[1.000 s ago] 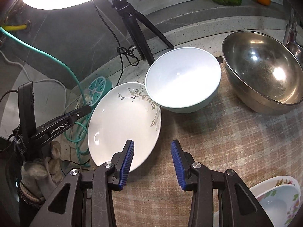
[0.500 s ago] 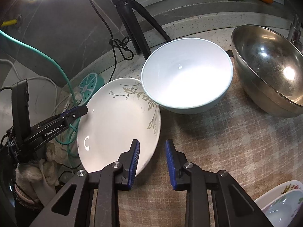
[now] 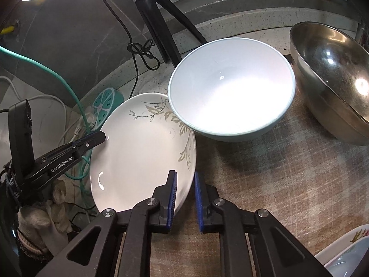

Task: Organize plates and bowls
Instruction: 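Lift the leaf-pattern plate with both grippers and carry it toward the pink plates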

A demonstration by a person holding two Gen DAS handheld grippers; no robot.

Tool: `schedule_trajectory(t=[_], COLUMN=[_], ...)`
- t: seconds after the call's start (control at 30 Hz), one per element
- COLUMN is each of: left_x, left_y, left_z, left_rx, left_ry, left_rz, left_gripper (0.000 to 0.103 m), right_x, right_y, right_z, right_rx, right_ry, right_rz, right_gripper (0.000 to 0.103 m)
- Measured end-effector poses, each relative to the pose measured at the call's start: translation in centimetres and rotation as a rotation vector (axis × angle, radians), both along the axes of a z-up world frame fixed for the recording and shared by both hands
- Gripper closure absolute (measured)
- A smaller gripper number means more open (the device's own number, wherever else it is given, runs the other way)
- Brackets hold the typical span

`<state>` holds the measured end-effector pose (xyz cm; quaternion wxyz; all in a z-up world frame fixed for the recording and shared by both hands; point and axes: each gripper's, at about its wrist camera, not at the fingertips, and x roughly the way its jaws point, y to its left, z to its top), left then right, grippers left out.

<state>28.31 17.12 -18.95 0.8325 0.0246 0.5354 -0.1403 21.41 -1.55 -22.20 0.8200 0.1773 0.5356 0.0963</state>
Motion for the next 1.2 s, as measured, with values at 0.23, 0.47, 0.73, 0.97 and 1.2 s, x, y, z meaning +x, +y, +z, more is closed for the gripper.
schedule_trajectory(t=[0.23, 0.47, 0.73, 0.97, 1.2], left_x=[0.1, -0.2, -1.5, -3.2, -5.4], left_y=[0.1, 1.0, 1.4, 1.6, 1.9], left_z=[-0.3, 0.1, 0.3, 0.2, 0.6], left_rx=[-0.015, -0.06, -0.066, -0.062, -0.071], left_ry=[0.005, 0.024, 0.036, 0.055, 0.075], left_rz=[0.016, 0.057, 0.082, 0.098, 0.118], left_gripper=[0.096, 0.096, 0.096, 0.096, 0.096], right_x=[0.1, -0.1, -0.7, -1.4, -2.0], right_y=[0.1, -0.1, -0.2, -0.2, -0.4], right_z=[-0.1, -0.1, 0.1, 0.5, 1.0], right_rx=[-0.004, 0.001, 0.017, 0.018, 0.019], right_ry=[0.003, 0.007, 0.015, 0.011, 0.009], right_rz=[-0.002, -0.005, -0.005, 0.008, 0.021], right_gripper=[0.094, 0.094, 0.094, 0.094, 0.094])
